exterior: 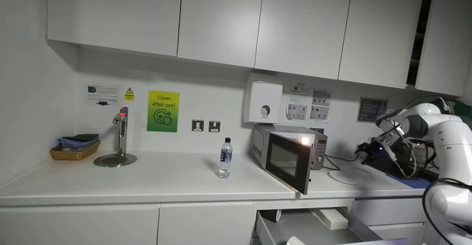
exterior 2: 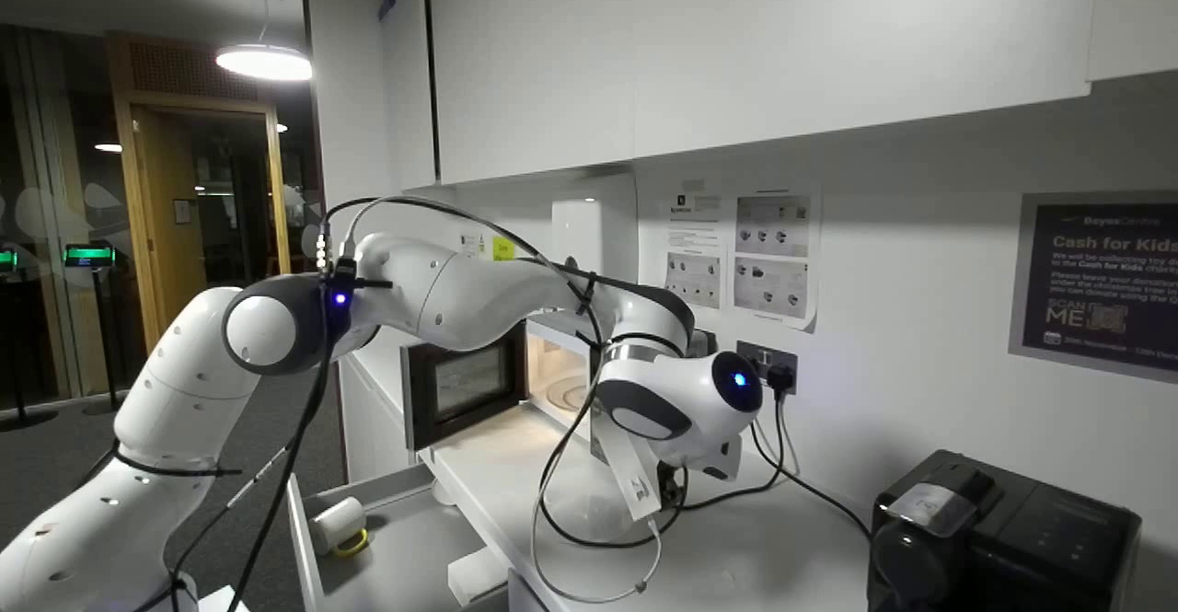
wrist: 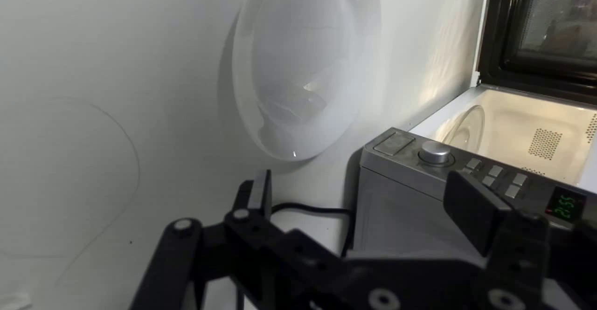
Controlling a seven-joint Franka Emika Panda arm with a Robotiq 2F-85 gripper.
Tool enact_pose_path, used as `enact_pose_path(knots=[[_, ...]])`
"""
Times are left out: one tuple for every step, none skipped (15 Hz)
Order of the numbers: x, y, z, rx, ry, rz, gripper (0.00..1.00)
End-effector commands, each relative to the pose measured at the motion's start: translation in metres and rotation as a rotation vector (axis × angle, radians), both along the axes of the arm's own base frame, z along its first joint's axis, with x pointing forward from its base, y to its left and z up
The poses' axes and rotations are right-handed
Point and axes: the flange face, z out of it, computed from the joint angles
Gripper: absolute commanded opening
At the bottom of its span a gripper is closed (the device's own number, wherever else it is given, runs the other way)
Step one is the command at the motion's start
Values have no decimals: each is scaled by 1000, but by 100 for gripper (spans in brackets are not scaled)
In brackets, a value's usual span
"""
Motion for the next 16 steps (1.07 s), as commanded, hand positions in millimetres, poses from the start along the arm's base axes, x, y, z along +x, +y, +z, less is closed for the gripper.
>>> enact_pose_path(knots=[[5,20,32,-24,-7,-56,100],[7,27,39,-28,-6,-59,100],[9,33,46,-45,-15,-72,100],[12,40,51,-51,-21,-74,100],[15,47,56,-62,-25,-76,100],[17,55,60,-68,-28,-73,100],[18,64,64,-68,-25,-65,100],[18,74,70,-70,-17,-49,100],[16,84,74,-65,-4,-28,100],[16,94,78,-58,9,-8,100],[14,106,81,-54,18,14,100],[12,116,84,-53,26,33,100],[9,125,85,-50,36,55,100],[6,136,88,-51,45,76,100],[3,145,89,-51,50,90,100],[-1,155,91,-53,56,104,100]])
